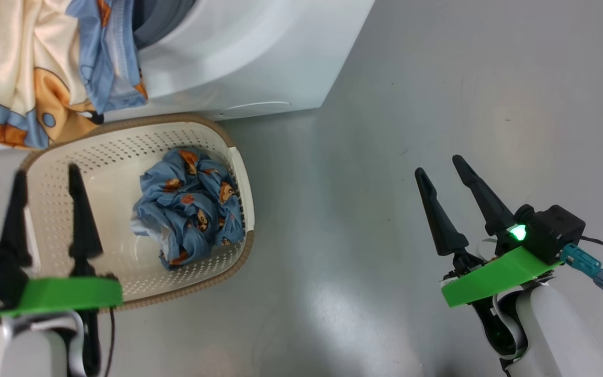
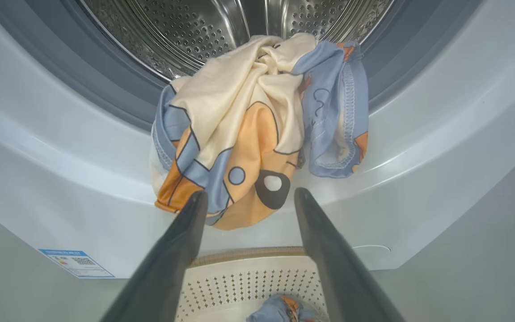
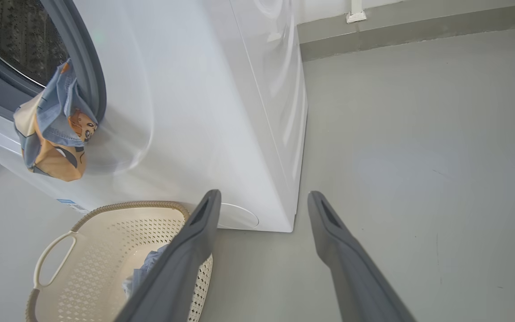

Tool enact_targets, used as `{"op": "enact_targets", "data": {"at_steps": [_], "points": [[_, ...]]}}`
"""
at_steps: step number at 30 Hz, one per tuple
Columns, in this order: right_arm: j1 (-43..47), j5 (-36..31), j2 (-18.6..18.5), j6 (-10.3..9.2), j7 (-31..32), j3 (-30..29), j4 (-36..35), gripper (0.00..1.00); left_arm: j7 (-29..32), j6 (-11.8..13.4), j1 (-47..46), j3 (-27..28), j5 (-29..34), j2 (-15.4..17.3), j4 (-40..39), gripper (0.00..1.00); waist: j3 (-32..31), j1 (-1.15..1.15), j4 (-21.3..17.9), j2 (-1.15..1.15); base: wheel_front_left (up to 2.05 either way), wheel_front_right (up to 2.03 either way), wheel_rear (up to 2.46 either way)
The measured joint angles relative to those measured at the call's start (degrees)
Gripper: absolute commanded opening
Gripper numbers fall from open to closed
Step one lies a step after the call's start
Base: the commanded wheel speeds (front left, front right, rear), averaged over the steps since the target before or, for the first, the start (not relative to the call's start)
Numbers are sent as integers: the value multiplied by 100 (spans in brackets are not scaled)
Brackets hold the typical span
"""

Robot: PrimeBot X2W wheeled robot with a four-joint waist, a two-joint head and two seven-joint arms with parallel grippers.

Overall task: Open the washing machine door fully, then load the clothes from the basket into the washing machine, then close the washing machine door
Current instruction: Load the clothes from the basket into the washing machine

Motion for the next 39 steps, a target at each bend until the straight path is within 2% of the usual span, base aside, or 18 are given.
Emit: {"op": "enact_targets", "data": {"at_steps": [19, 26, 39], "points": [[5, 1, -42, 0, 0, 10, 10, 100, 1, 130, 1016, -70, -1, -42, -19, 100, -111, 0, 77, 0, 0, 0, 0], [5, 1, -55, 0, 0, 5, 20, 100, 1, 203, 1031, -144, -9, -45, -19, 100, -143, 0, 92, 0, 0, 0, 0], [11, -123, -77, 0, 0, -9, 163, 100, 1, 166, 684, -293, -31, -56, 67, 100, -184, 0, 83, 0, 0, 0, 0]]}}
